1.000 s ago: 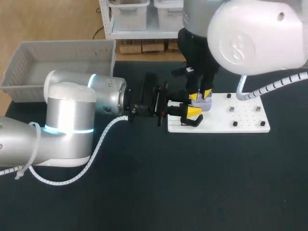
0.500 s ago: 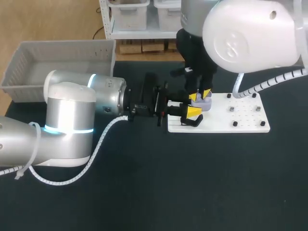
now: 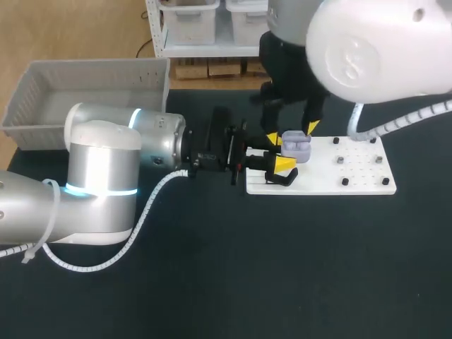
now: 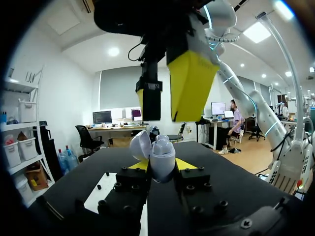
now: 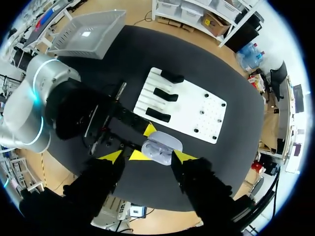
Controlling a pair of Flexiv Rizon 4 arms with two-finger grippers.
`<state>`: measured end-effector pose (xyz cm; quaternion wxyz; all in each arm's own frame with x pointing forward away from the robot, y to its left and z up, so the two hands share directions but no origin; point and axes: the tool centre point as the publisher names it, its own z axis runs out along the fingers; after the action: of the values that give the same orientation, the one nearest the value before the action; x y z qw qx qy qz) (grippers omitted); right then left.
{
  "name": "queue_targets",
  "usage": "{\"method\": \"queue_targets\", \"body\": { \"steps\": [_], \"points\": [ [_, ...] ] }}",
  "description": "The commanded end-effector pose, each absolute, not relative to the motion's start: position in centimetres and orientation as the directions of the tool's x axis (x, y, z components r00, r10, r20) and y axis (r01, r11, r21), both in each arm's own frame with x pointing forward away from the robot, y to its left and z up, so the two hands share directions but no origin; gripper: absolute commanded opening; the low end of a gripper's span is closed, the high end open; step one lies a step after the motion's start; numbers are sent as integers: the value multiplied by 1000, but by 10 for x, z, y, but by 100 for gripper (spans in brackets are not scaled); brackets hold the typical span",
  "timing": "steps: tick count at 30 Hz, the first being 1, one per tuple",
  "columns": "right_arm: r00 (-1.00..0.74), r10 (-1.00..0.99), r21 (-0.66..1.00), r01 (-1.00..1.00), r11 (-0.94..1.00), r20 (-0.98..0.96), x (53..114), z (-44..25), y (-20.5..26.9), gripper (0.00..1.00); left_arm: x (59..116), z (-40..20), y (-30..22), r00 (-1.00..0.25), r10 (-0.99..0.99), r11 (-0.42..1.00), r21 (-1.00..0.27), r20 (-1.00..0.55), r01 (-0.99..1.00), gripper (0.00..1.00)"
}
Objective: Pick up each earbud case from the left stands, insert the matching earbuds, close the lid, and place the case in the box.
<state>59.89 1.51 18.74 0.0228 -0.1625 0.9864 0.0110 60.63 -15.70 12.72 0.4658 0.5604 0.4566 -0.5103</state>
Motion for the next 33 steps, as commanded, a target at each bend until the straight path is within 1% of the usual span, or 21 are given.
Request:
{"method": "queue_targets", "body": {
  "steps": [1,3,5,7,11,16,26,33],
  "points": [
    [-958,-264,13,-267,964,-111,591,200,1,73,605,127,-157,65,35,-144,59,-997,988,0],
    [-977,-172,10,-175,984,-128,595,204,-4,87,605,127,-157,65,35,-144,59,-997,988,0],
    [-987,-53,-2,-54,999,-150,603,206,-11,96,605,127,-157,65,35,-144,59,-997,988,0],
    [-985,26,27,22,999,-171,609,208,-18,100,605,127,-157,65,35,-144,59,-997,988,0],
    [-970,140,41,134,990,-197,620,208,-29,100,605,127,-157,65,35,-144,59,-997,988,0],
    [-958,205,28,204,979,-202,635,201,-41,100,605,127,-157,65,35,-144,59,-997,988,0],
    [-953,254,6,257,967,-167,659,173,-56,100,605,127,-157,65,35,-144,59,-997,988,0],
    [-949,276,17,277,961,-151,657,157,-62,100,605,127,-157,65,35,-144,59,-997,988,0]
  ]
}}
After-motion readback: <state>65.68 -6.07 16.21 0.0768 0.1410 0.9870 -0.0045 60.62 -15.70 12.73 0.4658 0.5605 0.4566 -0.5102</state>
